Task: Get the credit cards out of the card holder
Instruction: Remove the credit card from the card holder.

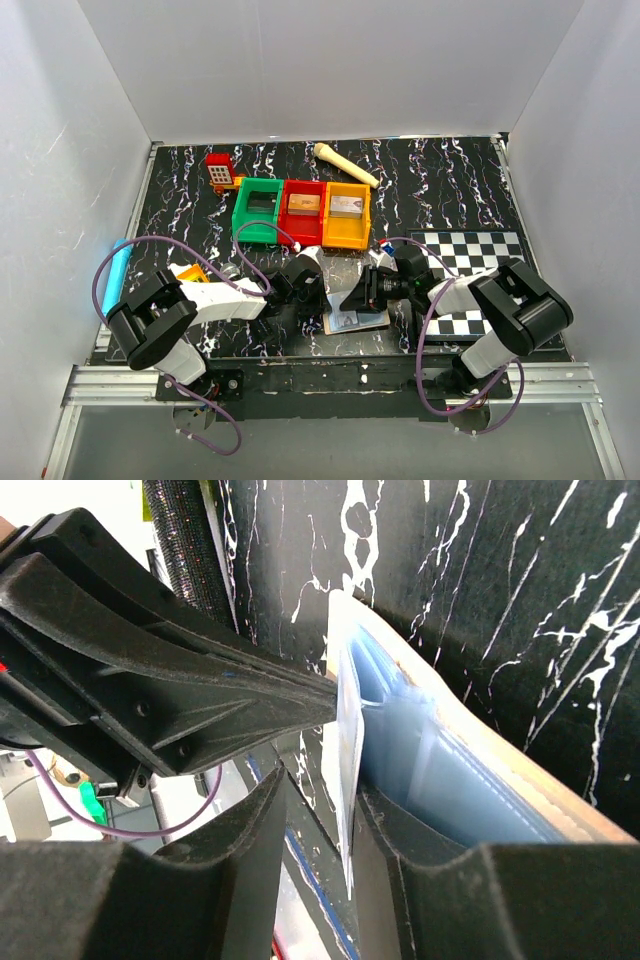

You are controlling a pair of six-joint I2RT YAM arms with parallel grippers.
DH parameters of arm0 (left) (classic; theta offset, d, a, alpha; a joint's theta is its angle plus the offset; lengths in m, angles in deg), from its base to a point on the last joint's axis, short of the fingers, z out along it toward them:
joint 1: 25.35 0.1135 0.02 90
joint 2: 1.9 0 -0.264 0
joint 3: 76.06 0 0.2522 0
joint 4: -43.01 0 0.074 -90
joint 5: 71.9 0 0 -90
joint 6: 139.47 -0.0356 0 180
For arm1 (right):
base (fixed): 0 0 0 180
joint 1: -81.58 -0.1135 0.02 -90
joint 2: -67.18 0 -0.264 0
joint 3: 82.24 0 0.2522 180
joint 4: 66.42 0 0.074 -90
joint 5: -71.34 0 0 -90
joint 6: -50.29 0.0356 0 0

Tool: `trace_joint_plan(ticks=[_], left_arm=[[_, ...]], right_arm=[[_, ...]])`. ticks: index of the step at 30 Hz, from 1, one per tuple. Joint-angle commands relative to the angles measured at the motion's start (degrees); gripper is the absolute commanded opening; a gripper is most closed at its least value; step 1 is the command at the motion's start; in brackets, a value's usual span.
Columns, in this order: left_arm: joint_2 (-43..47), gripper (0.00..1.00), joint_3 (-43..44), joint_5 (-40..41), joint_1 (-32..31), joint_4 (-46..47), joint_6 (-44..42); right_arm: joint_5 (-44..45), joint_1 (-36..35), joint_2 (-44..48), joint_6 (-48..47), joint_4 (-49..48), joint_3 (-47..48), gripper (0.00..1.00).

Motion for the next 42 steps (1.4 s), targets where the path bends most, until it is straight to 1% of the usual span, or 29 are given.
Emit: trace_joint_plan(ticks=[1, 22, 34, 42], left_arm=[[0.1, 0.00, -0.8, 1.3, -0.2, -2.8, 0.5], [-2.8, 0.00, 0.7, 1.3, 0.3, -5.0, 1.2], [-2.4, 0.00, 0.2, 1.3, 0.3, -4.7, 1.3], [-2.0, 0.00, -0.2, 1.3, 0.3, -4.0, 1.3]], right_arm=[[-0.9, 0.6, 2.5, -2.3, 1.8, 0.9, 0.37], [-0.6, 2.6, 8.4, -6.1, 9.4, 0.1, 0.34], [-0.3, 4.1, 10.5, -8.2, 13.0, 0.1, 0.33], [-0.3, 5.0, 10.8, -8.3, 13.4, 0.2, 0.34]])
